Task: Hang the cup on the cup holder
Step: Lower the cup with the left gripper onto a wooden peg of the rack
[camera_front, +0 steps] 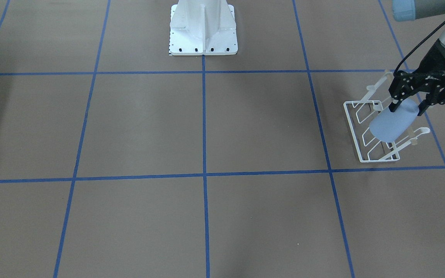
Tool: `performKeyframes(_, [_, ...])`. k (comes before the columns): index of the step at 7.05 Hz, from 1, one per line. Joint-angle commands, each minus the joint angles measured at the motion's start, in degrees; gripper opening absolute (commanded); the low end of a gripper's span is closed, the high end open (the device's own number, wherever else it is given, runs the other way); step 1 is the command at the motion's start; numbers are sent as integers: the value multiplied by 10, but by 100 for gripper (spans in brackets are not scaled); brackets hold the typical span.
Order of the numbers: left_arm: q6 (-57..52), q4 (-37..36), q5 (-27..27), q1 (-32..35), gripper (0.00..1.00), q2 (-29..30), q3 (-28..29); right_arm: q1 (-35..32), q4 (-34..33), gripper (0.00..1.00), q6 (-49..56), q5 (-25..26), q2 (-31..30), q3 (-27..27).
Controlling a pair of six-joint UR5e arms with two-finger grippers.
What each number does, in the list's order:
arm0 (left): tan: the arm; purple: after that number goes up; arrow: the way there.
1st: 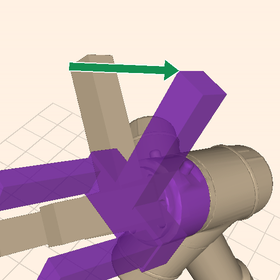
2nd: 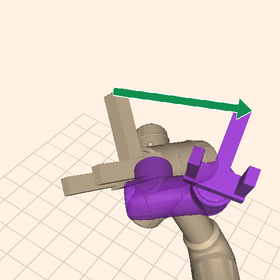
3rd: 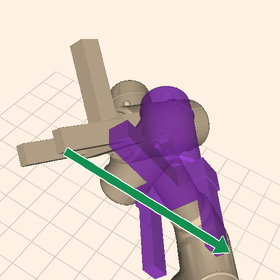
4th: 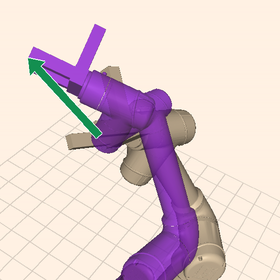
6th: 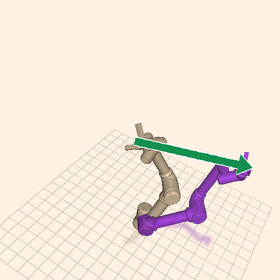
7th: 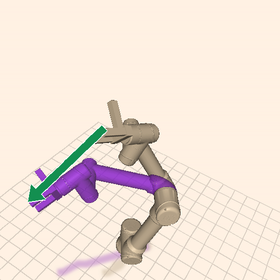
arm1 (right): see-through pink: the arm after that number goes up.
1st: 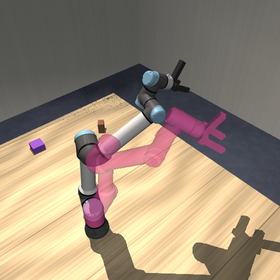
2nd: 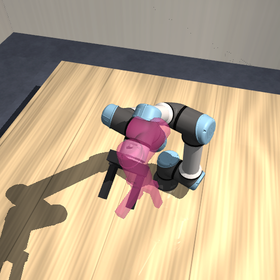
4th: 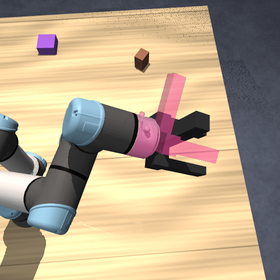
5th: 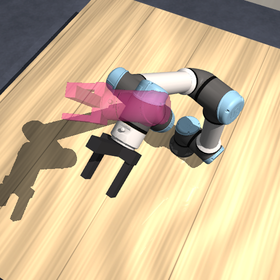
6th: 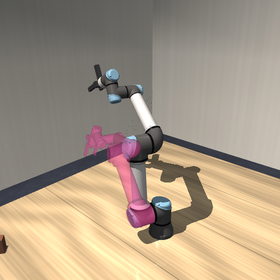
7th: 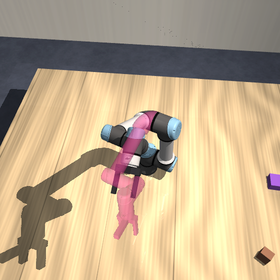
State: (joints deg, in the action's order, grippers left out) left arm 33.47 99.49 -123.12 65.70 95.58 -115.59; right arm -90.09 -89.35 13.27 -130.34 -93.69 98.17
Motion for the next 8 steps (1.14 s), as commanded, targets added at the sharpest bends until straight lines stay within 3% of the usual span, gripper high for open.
performKeyframes(1, [-2, -2, 2, -10, 0, -7, 5, 0, 2, 100, 0, 0, -3, 0])
performKeyframes(3, [-1, -5, 10, -34, 0, -7, 12, 0, 2, 100, 0, 0, -4, 0])
performKeyframes(4, [0, -6, 40, -47, 0, -7, 23, 0, 2, 100, 0, 0, -4, 0])
performKeyframes(8, [4, -5, 44, -70, 0, 0, 51, 0, 3, 100, 0, 0, -5, 0])
